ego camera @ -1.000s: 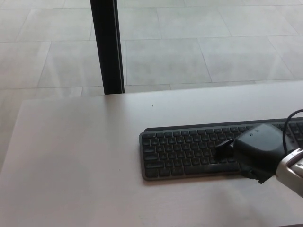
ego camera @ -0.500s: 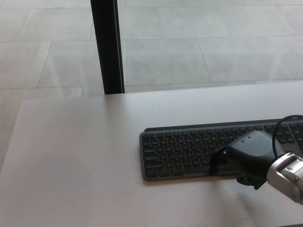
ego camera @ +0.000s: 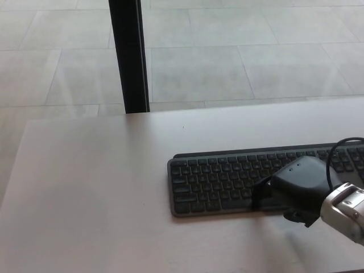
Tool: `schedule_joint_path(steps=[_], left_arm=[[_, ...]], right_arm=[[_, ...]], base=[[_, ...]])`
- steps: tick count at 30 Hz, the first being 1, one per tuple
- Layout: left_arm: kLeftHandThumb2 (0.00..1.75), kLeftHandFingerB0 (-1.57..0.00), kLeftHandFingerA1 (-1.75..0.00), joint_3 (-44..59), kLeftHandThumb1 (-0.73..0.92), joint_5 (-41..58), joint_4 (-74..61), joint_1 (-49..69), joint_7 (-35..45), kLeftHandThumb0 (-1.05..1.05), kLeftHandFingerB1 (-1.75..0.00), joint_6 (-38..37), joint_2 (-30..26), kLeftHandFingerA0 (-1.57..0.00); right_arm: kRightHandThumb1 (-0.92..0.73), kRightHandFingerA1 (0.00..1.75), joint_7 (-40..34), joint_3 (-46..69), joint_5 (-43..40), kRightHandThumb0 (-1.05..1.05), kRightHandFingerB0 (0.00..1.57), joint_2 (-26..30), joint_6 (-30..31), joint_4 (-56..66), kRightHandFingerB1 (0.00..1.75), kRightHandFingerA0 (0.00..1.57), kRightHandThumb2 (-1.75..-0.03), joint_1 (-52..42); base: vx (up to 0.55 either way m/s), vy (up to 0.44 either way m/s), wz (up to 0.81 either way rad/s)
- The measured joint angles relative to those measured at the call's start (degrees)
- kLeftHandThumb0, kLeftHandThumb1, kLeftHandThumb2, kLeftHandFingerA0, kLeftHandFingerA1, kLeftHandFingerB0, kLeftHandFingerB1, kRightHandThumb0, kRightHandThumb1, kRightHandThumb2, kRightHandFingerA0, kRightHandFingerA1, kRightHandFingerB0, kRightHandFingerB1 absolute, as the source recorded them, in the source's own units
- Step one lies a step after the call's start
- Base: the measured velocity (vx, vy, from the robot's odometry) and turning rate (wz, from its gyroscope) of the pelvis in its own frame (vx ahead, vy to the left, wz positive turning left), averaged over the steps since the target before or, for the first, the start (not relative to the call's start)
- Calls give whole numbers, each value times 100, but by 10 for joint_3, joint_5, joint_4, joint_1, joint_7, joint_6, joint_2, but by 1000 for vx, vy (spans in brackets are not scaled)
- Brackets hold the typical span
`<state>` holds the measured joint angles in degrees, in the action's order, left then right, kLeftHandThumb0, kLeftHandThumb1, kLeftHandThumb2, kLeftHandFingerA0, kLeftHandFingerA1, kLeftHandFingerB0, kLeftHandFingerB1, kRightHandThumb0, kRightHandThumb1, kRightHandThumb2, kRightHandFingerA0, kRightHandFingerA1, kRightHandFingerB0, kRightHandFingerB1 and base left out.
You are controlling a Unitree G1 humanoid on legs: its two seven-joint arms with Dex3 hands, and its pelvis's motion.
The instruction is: The robot uses its right fingers to click on the space key of the black keyboard placed on the center of the white desk.
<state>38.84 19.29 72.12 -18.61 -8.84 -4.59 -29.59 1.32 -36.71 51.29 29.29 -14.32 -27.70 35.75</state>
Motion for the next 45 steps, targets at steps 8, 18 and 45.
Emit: schedule_joint_path(steps=[8, 18, 45], left_arm=[[54, -70, -76, 7, 52, 4, 0, -9, 0, -39, -61, 0, 0, -74], [54, -70, -73, 4, 51, 5, 0, -11, 0, -40, -61, 0, 0, -73], [54, -68, -77, 1, 52, 15, 1, -9, 0, -42, -61, 0, -2, -74]], right_arm=[[-66, 161, -3, 3, -1, -24, 56, -3, -8, -7, 42, 84, -65, -3], [-64, 158, -13, -5, 5, -20, 55, -3, -10, -6, 44, 83, -65, -17], [-62, 171, -9, 40, -20, -14, 56, -3, -6, -5, 39, 77, -63, -19]], base=[[0, 0, 0], [0, 0, 0], [0, 0, 0]])
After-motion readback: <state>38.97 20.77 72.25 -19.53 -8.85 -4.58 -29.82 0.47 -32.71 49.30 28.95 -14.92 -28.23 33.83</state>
